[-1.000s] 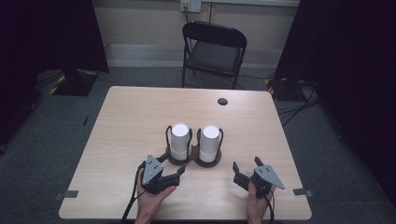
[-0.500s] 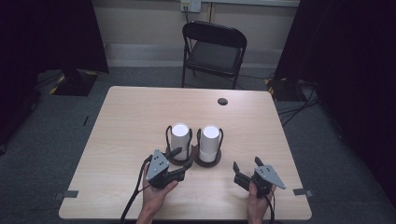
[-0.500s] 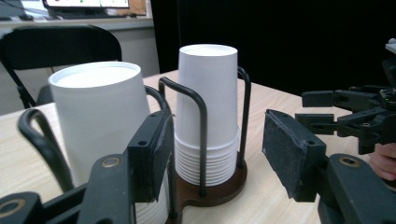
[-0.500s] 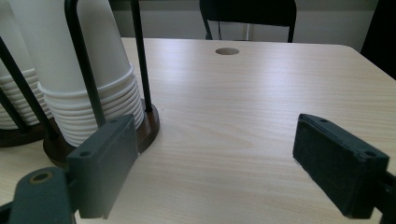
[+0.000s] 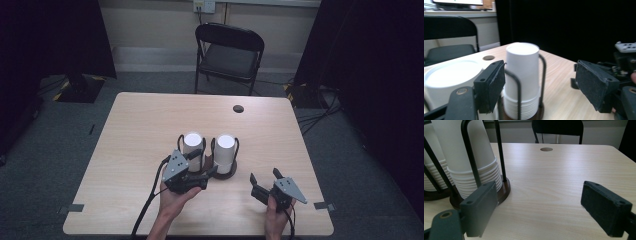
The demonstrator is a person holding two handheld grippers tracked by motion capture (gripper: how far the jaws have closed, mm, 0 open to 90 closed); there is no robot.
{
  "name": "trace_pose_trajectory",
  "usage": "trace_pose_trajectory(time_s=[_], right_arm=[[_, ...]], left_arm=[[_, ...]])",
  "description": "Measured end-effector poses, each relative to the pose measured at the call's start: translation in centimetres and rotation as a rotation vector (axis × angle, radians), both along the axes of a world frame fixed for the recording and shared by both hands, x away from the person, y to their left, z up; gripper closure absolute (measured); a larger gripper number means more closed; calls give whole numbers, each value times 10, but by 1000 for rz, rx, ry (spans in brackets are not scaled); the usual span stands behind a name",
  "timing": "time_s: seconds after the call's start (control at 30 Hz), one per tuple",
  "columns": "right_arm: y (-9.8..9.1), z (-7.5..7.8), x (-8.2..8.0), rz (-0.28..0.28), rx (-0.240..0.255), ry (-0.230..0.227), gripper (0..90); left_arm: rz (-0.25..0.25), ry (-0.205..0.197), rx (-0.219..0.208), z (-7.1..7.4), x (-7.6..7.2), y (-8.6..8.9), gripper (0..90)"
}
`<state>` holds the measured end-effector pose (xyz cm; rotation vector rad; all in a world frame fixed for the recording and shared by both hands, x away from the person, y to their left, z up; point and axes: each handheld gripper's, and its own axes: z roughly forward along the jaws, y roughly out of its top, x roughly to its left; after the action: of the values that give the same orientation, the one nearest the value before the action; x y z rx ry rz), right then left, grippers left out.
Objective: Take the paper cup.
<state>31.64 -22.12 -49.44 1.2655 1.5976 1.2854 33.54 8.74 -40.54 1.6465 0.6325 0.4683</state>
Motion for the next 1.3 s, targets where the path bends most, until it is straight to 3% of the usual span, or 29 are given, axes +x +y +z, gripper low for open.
trace_pose_trajectory(time_s=[0.13, 0.27, 0.43, 0.6, 0.83, 1.07, 1.13, 1.3], right_arm=[[0, 0, 0, 2, 0, 1, 133], [-1, 0, 0, 7, 9, -6, 133], [-1, 0, 0, 9, 9, -6, 133], [-1, 0, 0, 14, 10, -7, 136], [-1, 0, -1, 23, 14, -11, 136], [-1, 0, -1, 34, 16, -4, 140], [-1, 0, -1, 35, 16, -3, 141], [-2, 0, -1, 35, 19, -3, 140]], left_arm=[[-23, -3, -11, 3, 4, -4, 215], [-55, -30, -23, 12, 8, -8, 180], [-46, -27, -15, 20, 16, -11, 206], [-24, -19, -24, 18, 25, -14, 237], [-24, -12, 41, 12, 40, -28, 270], [-26, 4, 46, 17, 52, -36, 302], [-22, 13, 69, 17, 59, -41, 309], [-18, 50, 64, 14, 70, -42, 276]])
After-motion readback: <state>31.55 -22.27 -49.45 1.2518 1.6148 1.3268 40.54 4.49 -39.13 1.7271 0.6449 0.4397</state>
